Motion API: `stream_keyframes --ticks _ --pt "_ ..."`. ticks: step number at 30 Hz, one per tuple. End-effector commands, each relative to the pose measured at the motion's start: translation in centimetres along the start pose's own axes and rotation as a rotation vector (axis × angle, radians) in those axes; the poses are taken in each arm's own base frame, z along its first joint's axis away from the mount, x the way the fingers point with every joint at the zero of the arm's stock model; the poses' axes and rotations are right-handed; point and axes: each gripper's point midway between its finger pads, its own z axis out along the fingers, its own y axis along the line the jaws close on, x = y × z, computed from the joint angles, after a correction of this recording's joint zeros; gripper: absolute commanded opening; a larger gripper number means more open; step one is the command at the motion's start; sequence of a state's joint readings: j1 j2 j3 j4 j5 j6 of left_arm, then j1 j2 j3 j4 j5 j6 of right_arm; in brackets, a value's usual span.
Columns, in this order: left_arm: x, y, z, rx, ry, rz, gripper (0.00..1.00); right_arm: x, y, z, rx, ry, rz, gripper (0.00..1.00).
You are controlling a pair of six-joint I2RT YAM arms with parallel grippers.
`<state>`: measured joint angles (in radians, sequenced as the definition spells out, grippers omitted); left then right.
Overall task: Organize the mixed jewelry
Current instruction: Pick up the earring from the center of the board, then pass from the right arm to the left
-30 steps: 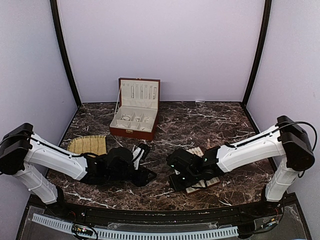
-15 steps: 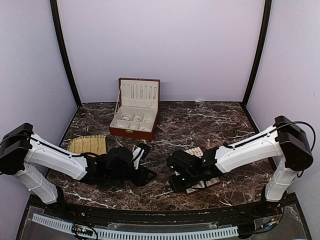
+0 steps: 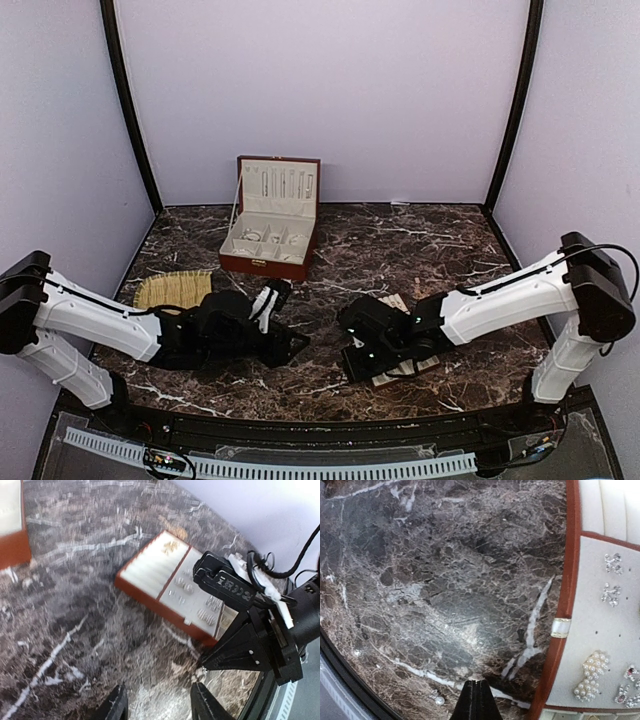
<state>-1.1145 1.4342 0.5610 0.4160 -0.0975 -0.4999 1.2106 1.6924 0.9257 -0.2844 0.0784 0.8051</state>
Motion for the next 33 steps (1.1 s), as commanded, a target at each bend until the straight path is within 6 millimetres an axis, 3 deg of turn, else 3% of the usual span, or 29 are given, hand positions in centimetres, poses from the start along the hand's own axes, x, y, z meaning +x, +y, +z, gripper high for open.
stream_keyframes --ticks 1,8,13,17,19,25,33 --pt "-5.2 -1.2 -2.5 0.050 -0.220 0.019 0.47 -3.5 1.4 -3.6 -0.162 -0.144 0.063 0.00" --pt "-11.1 -4.7 -6.6 0.211 -0.488 0.073 0.71 -7.6 4.1 -10.2 -0.543 -0.383 0.053 0.00" --pt "-12.1 -7.6 -7.4 0.398 -0.470 0.047 0.81 -9.1 6.7 -15.6 -0.749 -0.551 -0.055 0.00" --pt "-12.4 -9.4 -7.9 0.499 -0.439 0.024 0.85 -9.4 8.0 -18.2 -0.854 -0.625 -0.117 0.00" --pt "-12.4 -9.8 -8.1 0.525 -0.429 0.024 0.85 -9.4 8.4 -18.8 -0.886 -0.638 -0.133 0.00" --pt "-11.7 -9.7 -7.5 0.476 -0.388 0.139 0.65 -9.9 8.5 -17.9 -0.882 -0.588 -0.061 0.00" --pt "-11.0 -9.2 -7.7 0.333 -0.420 0.496 0.63 -10.8 8.3 -16.4 -0.858 -0.486 0.070 0.00"
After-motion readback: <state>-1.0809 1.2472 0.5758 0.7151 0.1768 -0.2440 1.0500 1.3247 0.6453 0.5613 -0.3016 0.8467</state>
